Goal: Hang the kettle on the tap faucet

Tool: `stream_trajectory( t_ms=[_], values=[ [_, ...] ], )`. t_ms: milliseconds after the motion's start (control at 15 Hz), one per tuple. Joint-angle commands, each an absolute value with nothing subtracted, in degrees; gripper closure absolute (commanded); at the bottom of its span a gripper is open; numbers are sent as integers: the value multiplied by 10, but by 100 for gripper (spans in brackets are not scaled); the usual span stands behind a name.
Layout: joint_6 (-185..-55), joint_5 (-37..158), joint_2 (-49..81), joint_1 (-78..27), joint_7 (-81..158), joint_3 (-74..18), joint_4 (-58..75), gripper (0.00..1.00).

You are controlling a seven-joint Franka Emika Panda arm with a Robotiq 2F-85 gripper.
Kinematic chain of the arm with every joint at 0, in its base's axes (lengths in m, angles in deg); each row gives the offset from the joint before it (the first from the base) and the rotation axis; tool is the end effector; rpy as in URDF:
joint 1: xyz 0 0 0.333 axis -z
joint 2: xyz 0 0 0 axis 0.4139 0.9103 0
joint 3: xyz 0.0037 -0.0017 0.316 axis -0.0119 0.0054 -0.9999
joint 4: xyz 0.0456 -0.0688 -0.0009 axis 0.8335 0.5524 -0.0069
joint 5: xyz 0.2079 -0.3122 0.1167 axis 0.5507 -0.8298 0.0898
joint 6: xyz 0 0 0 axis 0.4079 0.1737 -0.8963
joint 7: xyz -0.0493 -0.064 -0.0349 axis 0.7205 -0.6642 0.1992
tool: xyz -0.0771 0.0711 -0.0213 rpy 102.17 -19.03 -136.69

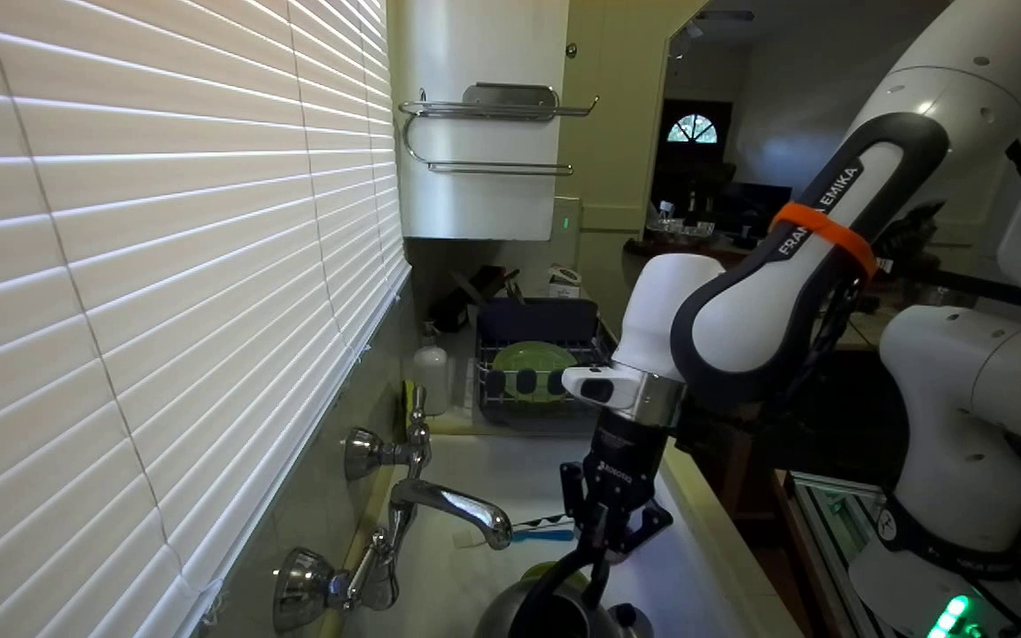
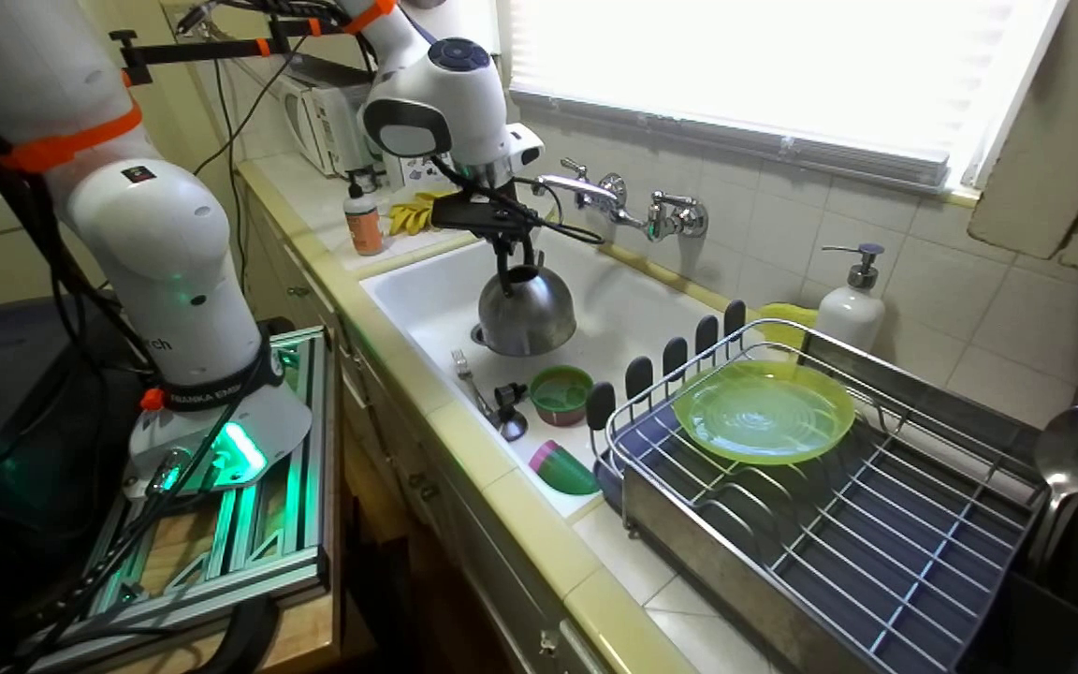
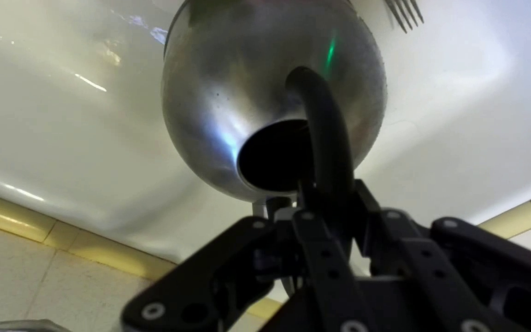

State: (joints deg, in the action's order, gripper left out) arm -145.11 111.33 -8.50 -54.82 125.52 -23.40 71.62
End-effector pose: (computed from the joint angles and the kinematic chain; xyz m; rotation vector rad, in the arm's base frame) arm 0.3908 0.1209 0.2794 -2.4796 -1.4434 -0.5051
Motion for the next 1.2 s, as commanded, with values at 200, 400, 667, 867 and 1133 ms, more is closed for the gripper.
stream_trajectory(
  t_ms=[200, 400, 667, 867, 1133],
  values=[
    [-1386, 1053, -120, -528, 1233, -226, 684, 95],
    [-1346, 1028, -125, -447, 1225, -295, 667, 95],
    [-1295, 1005, -132, -411, 1227, -320, 639, 95],
    [-1268, 1006, -135, -398, 1235, -327, 620, 95],
    [-1253, 1008, -131, -388, 1242, -331, 601, 95]
  ],
)
